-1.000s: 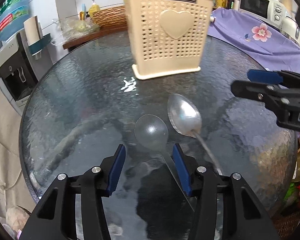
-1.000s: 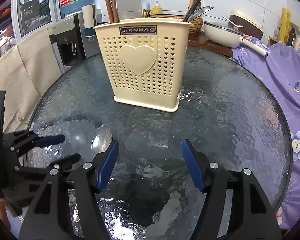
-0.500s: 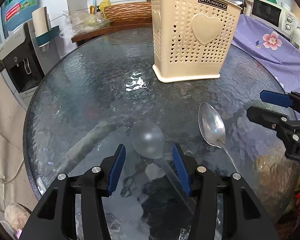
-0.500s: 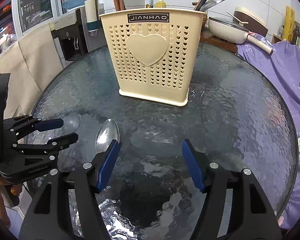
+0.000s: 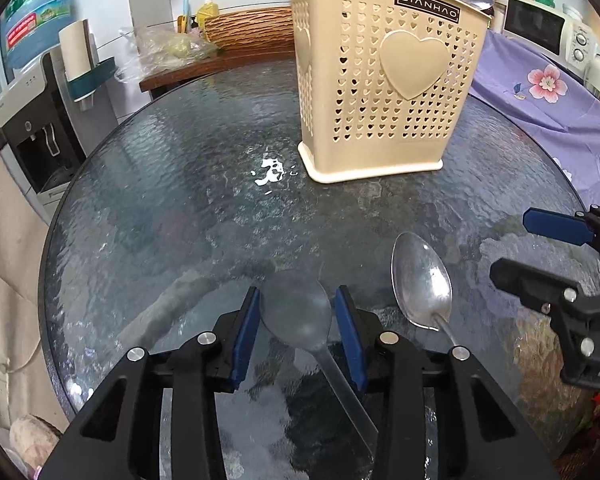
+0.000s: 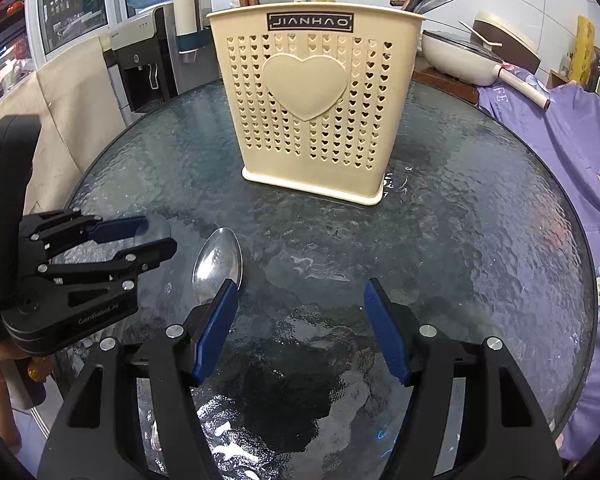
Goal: Organize utensils
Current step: 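Close the left gripper on the clear plastic spoon while the right grasps a metal spoon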
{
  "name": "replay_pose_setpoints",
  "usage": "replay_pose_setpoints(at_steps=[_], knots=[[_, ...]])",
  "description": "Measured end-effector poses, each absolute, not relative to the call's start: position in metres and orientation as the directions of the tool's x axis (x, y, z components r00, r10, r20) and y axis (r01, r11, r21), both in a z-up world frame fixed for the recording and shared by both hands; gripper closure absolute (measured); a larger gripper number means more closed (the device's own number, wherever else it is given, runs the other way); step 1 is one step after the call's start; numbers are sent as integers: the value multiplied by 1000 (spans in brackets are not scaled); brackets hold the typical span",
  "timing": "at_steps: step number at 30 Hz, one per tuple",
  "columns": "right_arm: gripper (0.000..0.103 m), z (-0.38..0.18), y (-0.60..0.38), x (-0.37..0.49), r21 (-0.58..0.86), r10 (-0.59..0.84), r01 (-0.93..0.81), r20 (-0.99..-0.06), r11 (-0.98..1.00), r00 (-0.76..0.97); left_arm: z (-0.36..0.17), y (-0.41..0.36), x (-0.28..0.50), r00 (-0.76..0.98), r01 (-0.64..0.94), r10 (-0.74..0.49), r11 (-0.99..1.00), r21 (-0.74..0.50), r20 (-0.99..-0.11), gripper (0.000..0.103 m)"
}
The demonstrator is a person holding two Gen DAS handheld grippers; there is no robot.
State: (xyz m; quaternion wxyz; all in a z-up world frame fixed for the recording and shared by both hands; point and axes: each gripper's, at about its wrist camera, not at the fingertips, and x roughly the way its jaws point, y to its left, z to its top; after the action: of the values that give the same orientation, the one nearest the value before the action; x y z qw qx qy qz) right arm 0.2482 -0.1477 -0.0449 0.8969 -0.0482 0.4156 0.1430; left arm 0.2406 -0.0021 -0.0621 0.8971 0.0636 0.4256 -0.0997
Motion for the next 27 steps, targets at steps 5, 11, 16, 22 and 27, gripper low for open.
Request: replay_pose_setpoints(at_steps=[5, 11, 16, 22, 27], knots=[[38, -49, -140, 248, 24, 216, -310, -769, 950, 601, -62, 6, 244, 606, 273, -154, 962, 22, -781, 68], [38, -53, -122, 249, 17, 230, -351, -783, 936, 578, -61, 22, 247, 595, 302, -172, 953, 20, -785, 68], [38, -60, -104, 251, 12, 229, -370, -803, 929, 550, -62, 27, 250, 592, 327, -188, 945, 21, -784, 68], [38, -68, -90, 258, 4, 211, -366, -823, 931, 528, -60, 29, 249, 589, 304, -179, 952, 11, -788, 67], [38, -70, -87, 263, 7, 205, -355, -827, 935, 524, -61, 30, 240, 597, 285, -163, 958, 18, -785, 62]])
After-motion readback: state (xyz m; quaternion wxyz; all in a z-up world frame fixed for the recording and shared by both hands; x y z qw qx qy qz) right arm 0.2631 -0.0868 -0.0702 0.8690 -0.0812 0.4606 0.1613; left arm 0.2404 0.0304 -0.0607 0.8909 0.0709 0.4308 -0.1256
